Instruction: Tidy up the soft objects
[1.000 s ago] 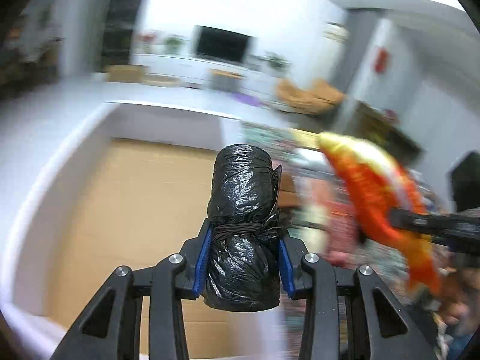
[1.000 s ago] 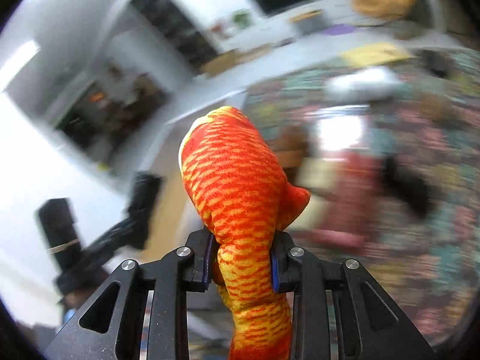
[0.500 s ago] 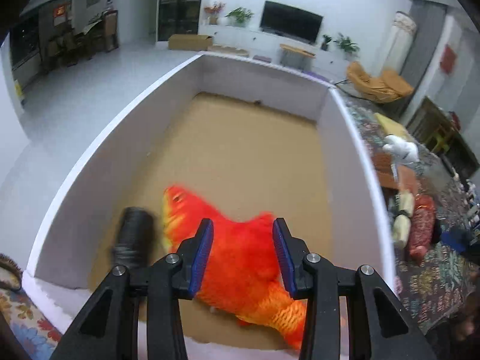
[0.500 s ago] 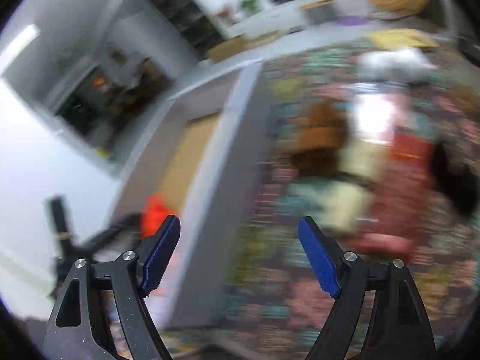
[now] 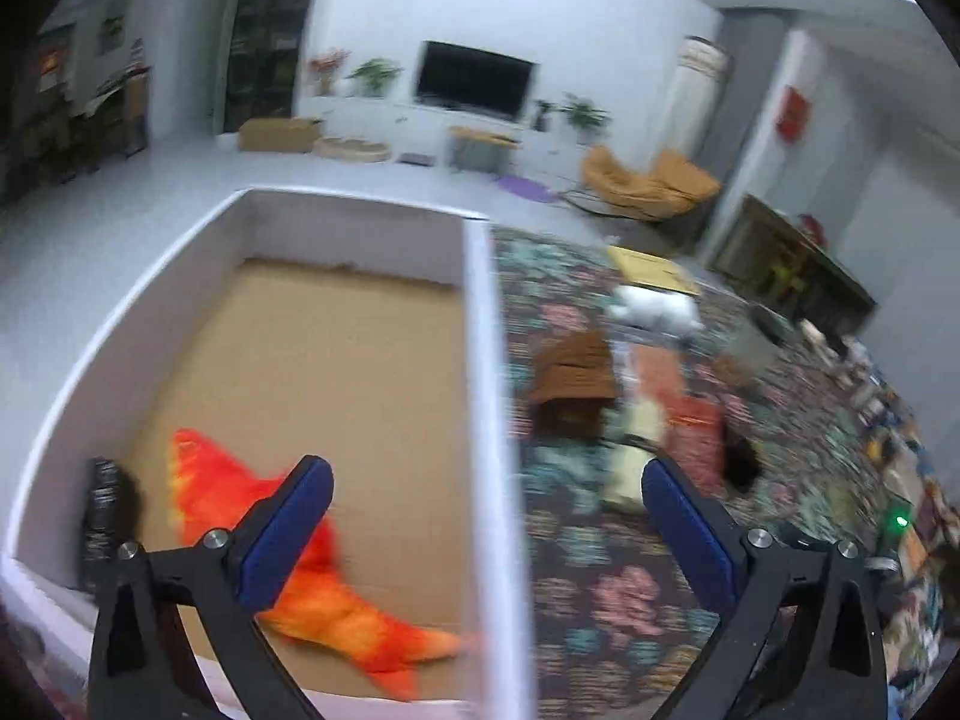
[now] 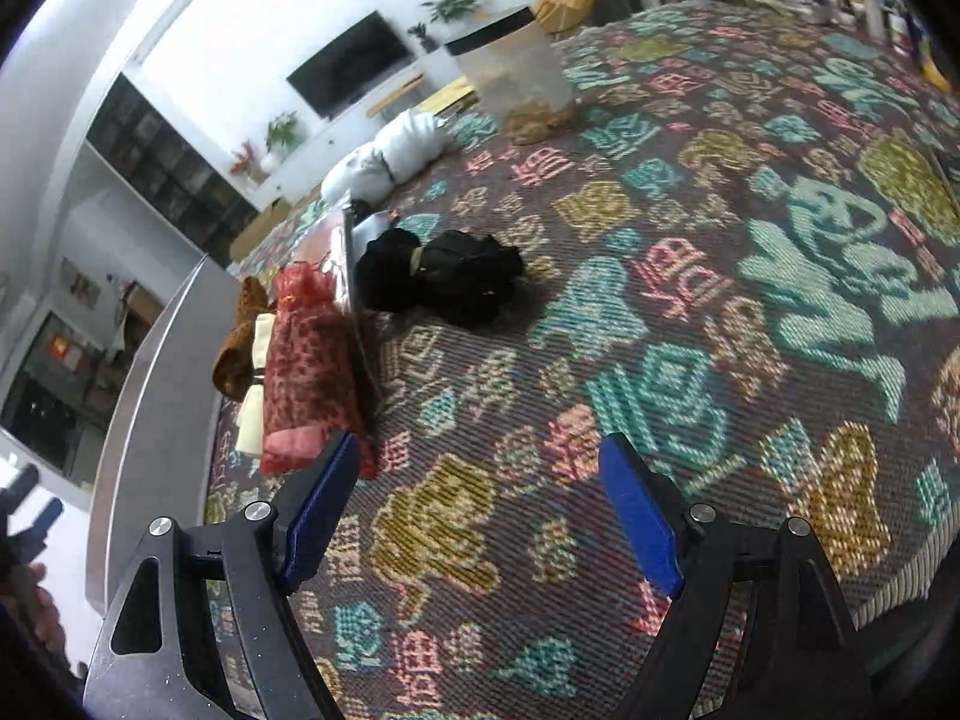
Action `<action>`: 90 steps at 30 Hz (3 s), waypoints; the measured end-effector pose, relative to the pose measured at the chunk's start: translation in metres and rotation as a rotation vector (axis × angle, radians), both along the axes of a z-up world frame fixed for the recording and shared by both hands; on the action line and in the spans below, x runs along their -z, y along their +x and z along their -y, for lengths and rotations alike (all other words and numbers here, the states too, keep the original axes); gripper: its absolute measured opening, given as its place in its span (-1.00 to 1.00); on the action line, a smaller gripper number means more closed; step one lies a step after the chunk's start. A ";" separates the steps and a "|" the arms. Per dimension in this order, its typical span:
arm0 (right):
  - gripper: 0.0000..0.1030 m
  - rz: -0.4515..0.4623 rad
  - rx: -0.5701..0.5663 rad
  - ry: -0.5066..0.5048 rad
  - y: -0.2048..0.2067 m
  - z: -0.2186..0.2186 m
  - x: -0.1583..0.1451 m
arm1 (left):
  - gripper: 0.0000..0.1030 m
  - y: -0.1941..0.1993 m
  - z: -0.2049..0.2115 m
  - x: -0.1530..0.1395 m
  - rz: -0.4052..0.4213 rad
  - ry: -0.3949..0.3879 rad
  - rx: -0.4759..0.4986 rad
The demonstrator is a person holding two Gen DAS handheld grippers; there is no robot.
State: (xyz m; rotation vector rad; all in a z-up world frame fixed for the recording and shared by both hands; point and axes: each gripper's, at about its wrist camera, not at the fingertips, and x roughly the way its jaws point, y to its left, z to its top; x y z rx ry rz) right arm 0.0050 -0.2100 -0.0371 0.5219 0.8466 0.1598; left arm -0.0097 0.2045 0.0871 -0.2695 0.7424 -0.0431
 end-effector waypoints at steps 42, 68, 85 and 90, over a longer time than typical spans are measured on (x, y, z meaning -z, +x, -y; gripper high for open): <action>0.68 -0.065 0.091 -0.074 0.002 0.008 0.017 | 1.00 0.078 0.180 0.153 -0.204 0.259 0.184; 0.68 -0.007 -0.456 -0.656 0.104 -0.051 -0.009 | 1.00 0.078 0.180 0.152 -0.203 0.259 0.183; -0.46 -0.104 -0.011 -0.568 0.152 0.026 -0.006 | 1.00 0.077 0.179 0.153 -0.202 0.260 0.182; -0.45 -0.117 0.101 -0.554 0.145 0.063 -0.005 | 1.00 0.078 0.180 0.153 -0.202 0.259 0.183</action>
